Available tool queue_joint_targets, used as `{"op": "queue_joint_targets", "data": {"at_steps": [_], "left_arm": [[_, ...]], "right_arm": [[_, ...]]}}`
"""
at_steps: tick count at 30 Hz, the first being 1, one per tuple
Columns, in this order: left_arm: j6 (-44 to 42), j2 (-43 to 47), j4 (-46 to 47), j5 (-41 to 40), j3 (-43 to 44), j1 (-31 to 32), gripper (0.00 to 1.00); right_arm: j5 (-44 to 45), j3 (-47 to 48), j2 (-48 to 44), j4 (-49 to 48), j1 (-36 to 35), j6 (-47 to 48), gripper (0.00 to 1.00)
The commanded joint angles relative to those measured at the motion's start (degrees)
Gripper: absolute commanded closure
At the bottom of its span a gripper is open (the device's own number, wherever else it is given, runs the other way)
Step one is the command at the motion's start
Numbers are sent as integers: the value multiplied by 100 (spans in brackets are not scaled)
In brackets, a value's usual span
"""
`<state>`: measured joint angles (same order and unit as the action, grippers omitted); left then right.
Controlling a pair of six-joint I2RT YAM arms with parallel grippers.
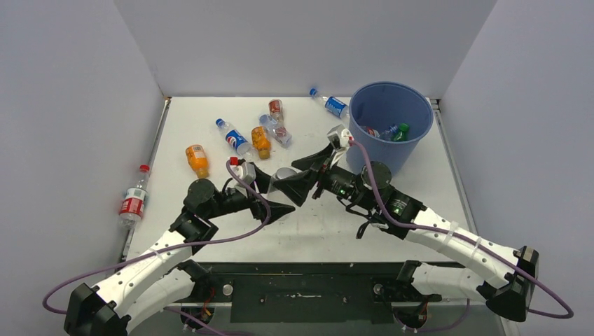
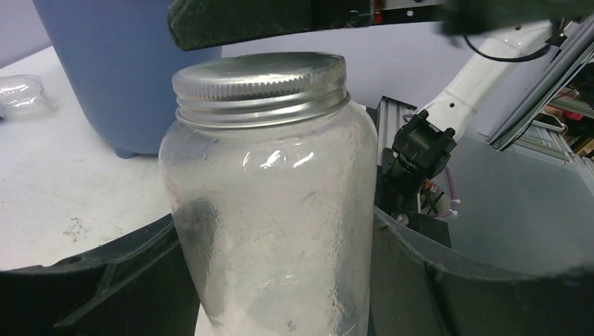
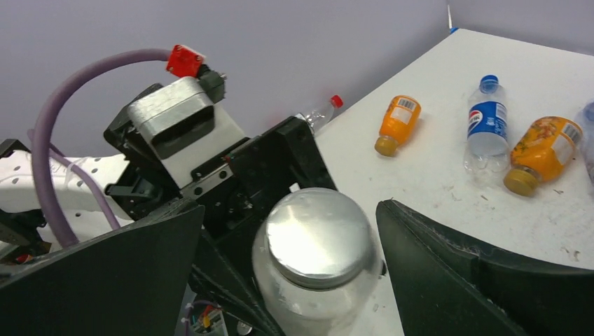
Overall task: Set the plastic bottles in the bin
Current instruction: Pick up the plastic bottle at the center of the board.
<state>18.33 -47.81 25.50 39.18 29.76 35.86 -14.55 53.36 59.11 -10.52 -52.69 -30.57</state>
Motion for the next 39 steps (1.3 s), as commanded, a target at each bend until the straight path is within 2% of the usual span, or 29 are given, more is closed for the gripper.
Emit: {"op": "queue_joint_targets", "data": {"at_steps": [1, 8, 17, 27, 31, 33, 35, 39], "left_arm": [[-212, 84, 189, -86, 189, 52, 81], [-242, 158, 201, -198, 162, 70, 83], [-291, 258, 241, -269, 110, 105, 84], [-368, 369, 250, -352, 67, 174, 85], [-356, 404, 306, -380, 31, 209, 85], [-356, 419, 317, -399, 17, 235, 84], [-356, 426, 266, -418, 28, 253, 76], [-446, 528, 91, -639, 48, 296, 28]], "right_arm": [[755, 508, 75, 93, -555, 619, 1], [1333, 718, 258, 625, -673, 732, 8], [1437, 660, 495, 621, -687, 665, 24], [1199, 368, 467, 83, -685, 374, 64], [1201, 254, 481, -98, -684, 208, 90], [1213, 160, 483, -223, -689, 129, 95], [1185, 56, 457, -379, -685, 68, 95], [1246, -54, 359, -541, -682, 48, 95]]}}
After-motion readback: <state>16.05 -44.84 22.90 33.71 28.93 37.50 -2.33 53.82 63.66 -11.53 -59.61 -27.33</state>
